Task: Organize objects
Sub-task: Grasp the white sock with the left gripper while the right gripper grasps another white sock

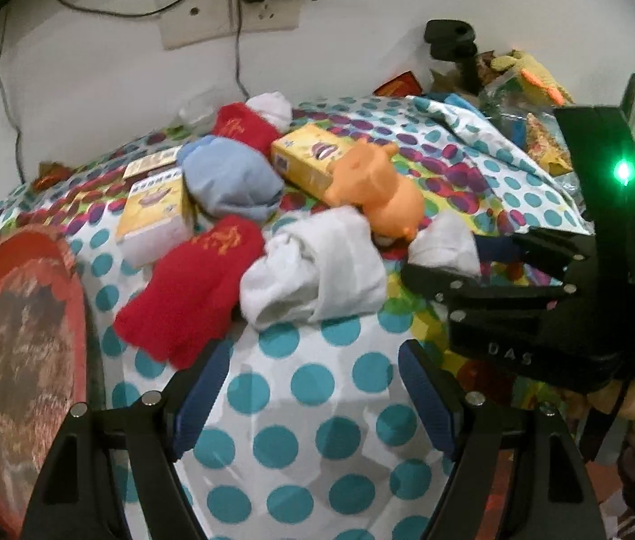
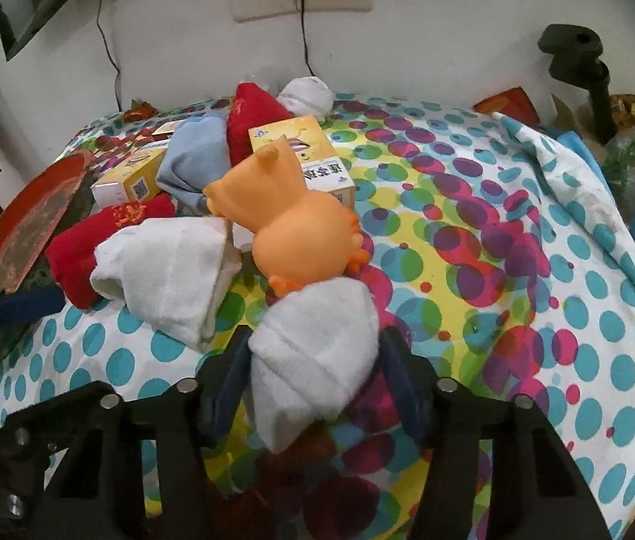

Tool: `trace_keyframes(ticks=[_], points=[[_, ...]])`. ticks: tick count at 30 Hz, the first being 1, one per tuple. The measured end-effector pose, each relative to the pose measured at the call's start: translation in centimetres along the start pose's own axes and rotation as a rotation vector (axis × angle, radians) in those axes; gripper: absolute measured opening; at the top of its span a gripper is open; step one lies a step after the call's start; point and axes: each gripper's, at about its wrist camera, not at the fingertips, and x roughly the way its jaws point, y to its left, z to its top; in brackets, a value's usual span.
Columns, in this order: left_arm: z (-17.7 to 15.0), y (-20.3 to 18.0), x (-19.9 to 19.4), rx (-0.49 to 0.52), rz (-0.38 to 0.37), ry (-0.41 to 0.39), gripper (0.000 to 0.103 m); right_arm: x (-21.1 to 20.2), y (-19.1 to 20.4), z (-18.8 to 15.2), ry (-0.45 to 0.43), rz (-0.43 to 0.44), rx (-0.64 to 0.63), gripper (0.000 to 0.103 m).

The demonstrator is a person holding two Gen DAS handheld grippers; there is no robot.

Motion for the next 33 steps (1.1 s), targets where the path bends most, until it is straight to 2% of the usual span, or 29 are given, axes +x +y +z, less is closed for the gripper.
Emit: trace_keyframes(ticks=[6, 20, 33], points=[[1.4, -0.9, 1.2, 0.073, 0.021, 0.013, 0.080, -0.1, -0.5, -0.2, -0.035, 0.033, 0.001, 0.044], [3.7, -1.7, 4.0, 0.124, 0.081, 0.043, 0.080, -0.2, -3.7, 0.2, -0.052, -0.015, 0.046, 0.044], [3.9, -1.5, 5.4, 0.101, 0.085, 0.065, 0.080, 0.0, -4.7, 0.5, -0.061, -0.035, 0.078, 0.044]])
